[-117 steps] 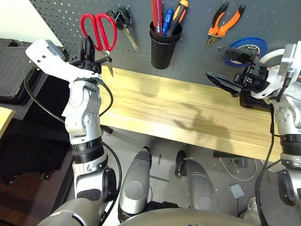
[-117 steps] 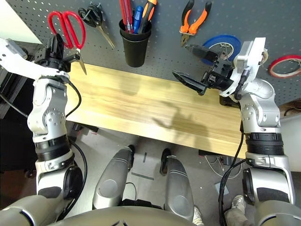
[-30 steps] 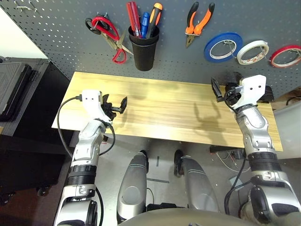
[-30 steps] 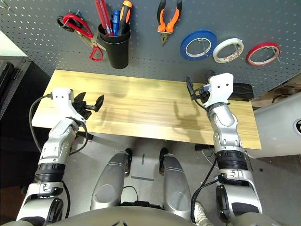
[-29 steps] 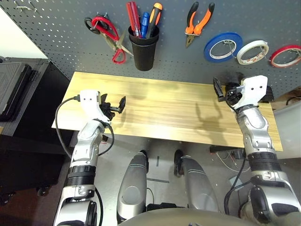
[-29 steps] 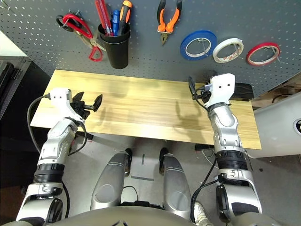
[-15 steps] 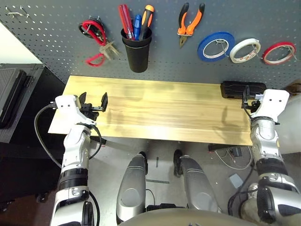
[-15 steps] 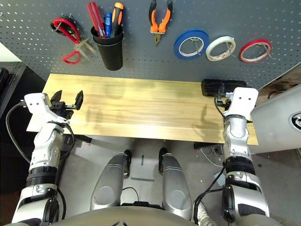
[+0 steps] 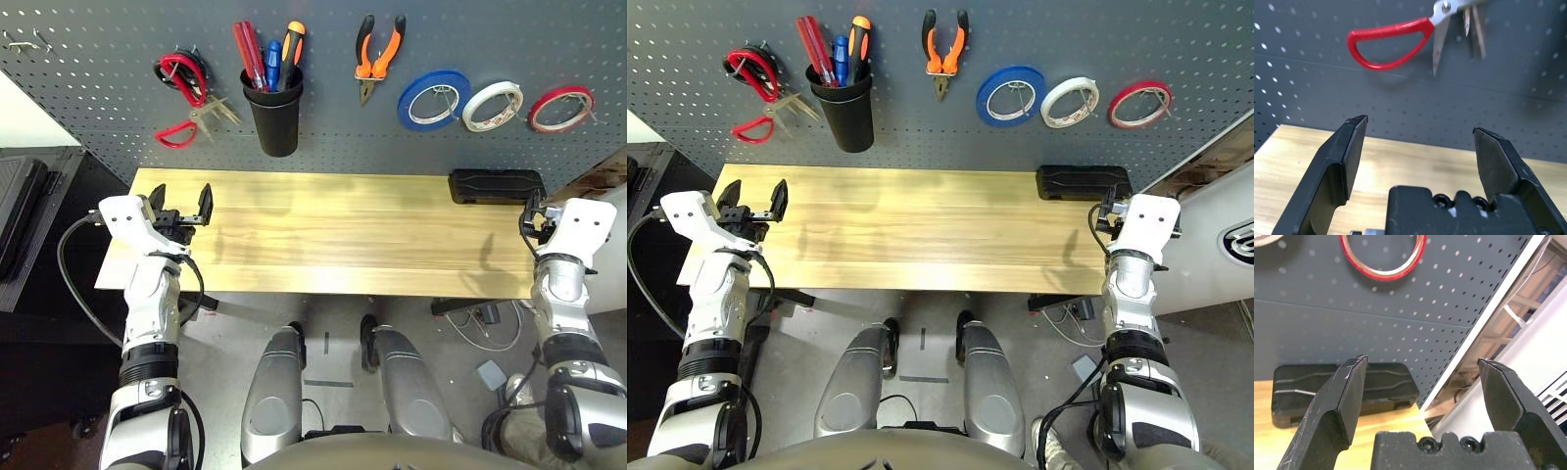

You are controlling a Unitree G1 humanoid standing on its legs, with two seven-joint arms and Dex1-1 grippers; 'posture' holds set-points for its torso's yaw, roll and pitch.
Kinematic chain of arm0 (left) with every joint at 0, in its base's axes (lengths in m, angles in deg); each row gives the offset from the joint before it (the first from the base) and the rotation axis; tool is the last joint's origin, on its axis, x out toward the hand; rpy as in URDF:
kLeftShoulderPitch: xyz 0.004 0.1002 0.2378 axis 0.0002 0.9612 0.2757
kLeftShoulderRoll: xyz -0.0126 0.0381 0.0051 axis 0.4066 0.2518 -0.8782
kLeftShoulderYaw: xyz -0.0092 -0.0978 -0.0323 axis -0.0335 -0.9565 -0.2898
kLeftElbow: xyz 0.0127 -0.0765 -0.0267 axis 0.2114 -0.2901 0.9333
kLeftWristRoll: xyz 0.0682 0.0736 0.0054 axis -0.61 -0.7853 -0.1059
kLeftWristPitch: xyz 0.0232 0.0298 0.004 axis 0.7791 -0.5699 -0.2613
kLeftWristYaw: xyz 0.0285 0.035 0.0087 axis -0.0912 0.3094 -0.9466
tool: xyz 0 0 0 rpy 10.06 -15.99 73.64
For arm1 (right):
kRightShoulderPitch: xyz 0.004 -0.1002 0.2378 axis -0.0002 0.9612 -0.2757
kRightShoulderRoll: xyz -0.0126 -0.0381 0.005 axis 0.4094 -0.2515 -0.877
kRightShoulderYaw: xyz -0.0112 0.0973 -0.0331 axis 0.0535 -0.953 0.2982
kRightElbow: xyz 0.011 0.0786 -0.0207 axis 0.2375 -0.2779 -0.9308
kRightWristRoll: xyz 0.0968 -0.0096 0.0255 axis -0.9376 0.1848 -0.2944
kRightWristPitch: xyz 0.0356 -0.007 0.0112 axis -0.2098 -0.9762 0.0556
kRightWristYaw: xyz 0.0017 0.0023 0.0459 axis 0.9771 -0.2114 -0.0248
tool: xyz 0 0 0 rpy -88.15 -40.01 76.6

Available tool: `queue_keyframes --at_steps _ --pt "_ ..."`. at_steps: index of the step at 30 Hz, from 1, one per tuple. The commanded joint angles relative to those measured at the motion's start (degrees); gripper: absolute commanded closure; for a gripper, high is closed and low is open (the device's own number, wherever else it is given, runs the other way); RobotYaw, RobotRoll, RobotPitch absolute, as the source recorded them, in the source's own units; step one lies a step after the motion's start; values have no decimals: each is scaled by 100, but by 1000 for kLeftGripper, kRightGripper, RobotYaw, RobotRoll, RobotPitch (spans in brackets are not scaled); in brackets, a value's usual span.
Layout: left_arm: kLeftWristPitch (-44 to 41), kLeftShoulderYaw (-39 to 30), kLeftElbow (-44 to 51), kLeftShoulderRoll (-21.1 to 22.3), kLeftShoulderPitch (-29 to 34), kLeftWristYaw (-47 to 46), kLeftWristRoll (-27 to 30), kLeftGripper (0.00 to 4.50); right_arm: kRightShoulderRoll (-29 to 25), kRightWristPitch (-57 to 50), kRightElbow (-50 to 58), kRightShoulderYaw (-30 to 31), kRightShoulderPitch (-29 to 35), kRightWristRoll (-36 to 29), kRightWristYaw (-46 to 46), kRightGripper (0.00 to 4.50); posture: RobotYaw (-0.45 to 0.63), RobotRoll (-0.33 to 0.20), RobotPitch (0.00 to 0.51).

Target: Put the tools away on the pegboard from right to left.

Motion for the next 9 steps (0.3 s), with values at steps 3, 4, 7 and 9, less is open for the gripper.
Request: queue_keyframes --at_steps 3,4,7,9 --pt "107 -50 -97 -44 131 -55 51 14 -41 150 -252 -56 8 -21 80 0 121 0 204" --pt "114 -51 -110 -37 123 -56 52 14 -35 162 -281 -48 -11 -18 87 0 123 0 202" --pt "144 -59 -161 -16 103 -58 53 14 -30 199 -387 -25 -84 -8 100 0 127 0 200" --pt "149 -58 -151 -22 111 -75 49 14 -30 222 -448 -5 -121 -3 79 0 131 0 200"
